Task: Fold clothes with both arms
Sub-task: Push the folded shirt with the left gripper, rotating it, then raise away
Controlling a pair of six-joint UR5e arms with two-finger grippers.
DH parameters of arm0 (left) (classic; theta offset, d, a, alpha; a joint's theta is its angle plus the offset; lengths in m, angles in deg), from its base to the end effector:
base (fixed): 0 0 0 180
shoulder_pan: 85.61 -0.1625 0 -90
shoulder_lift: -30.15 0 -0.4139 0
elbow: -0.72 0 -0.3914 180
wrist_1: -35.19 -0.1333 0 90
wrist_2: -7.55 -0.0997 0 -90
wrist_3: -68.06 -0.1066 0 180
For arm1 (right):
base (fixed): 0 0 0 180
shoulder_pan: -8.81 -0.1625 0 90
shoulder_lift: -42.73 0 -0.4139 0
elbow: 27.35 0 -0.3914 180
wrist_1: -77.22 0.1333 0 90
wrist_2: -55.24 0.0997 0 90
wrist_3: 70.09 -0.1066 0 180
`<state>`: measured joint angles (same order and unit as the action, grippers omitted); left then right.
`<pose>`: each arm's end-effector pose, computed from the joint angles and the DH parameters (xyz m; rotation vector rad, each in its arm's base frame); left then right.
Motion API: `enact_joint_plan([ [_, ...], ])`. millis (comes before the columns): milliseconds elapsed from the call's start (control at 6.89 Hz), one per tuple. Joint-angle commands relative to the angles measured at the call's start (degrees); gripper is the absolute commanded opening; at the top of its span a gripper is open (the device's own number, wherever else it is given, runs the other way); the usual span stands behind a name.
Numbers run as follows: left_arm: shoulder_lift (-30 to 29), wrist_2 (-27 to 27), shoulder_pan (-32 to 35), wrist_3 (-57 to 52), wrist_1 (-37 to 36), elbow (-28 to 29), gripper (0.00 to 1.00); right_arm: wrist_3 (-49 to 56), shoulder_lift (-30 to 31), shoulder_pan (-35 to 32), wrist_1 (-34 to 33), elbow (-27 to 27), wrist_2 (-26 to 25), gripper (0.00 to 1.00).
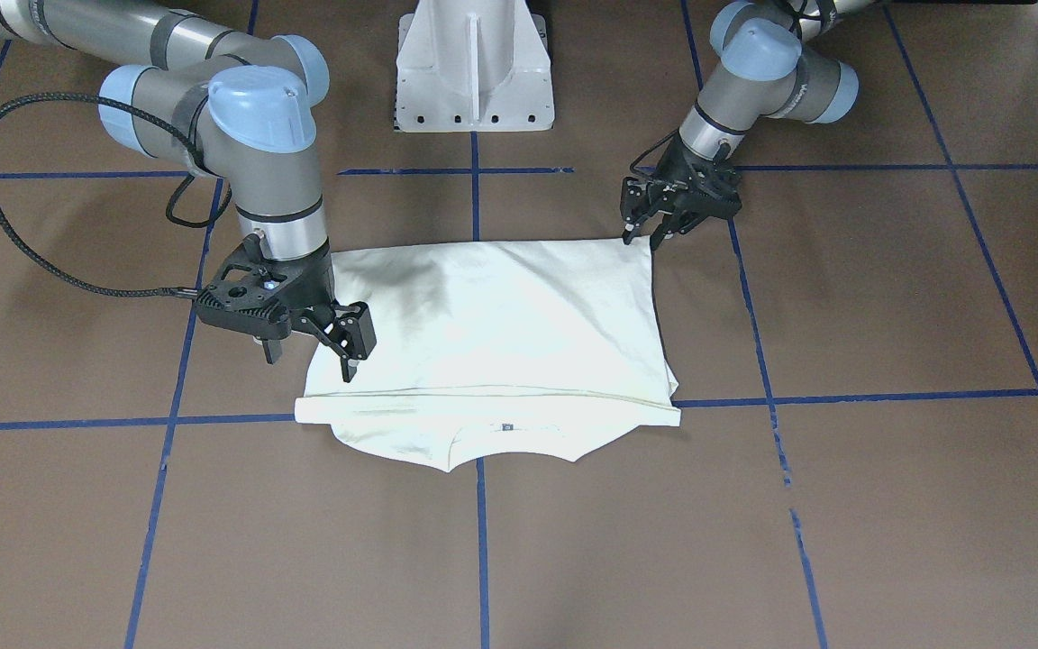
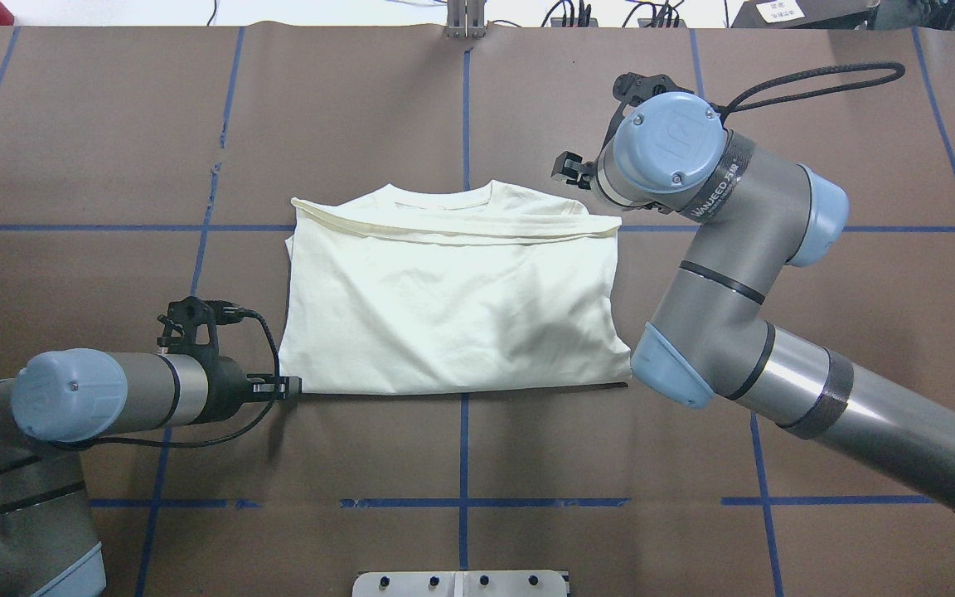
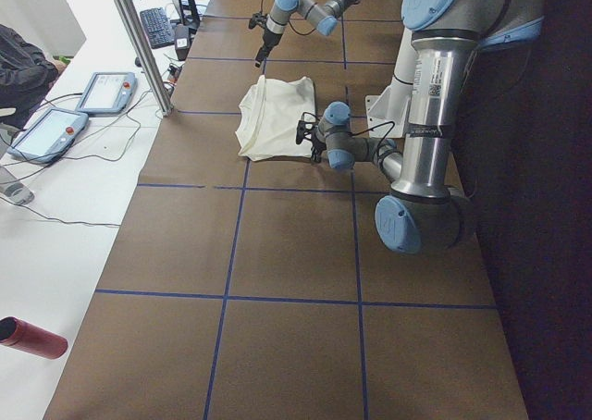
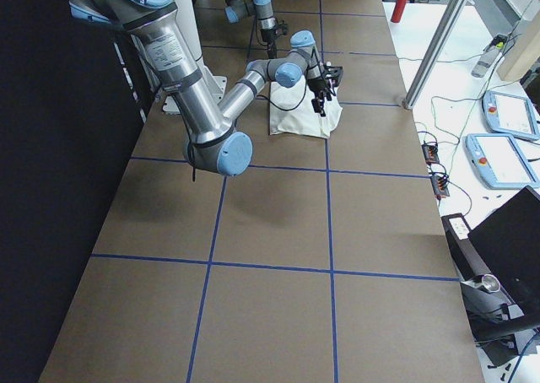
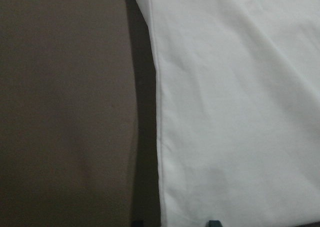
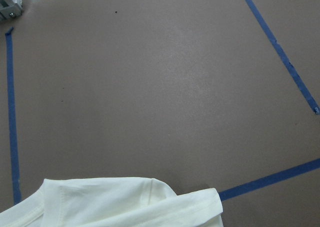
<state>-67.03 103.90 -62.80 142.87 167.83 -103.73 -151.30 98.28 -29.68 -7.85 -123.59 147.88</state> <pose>0.4638 -0.3269 0.3851 0.2712 1.0917 -0.0565 -0.4498 -0.5217 0.2519 0.2820 -0.7542 0.4721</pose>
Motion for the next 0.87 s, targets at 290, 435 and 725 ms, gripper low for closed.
enact_joint_plan([
  [290, 0.4, -0.1, 1.8, -3.7, -0.4, -1.0, 0.0, 0.0, 0.1, 0.2, 0.0, 0.0, -0.1, 1.0],
  [435, 0.3, -0.1, 6.1, -9.1, -1.0, 0.4, 0.0, 0.0, 0.2, 0.2, 0.1, 0.1, -0.2, 1.0],
  [725, -5.8, 0.3, 17.3, -20.4, -1.2, 10.2, 0.0, -0.1, 0.1, 0.3, 0.1, -0.1, -0.4, 1.0],
])
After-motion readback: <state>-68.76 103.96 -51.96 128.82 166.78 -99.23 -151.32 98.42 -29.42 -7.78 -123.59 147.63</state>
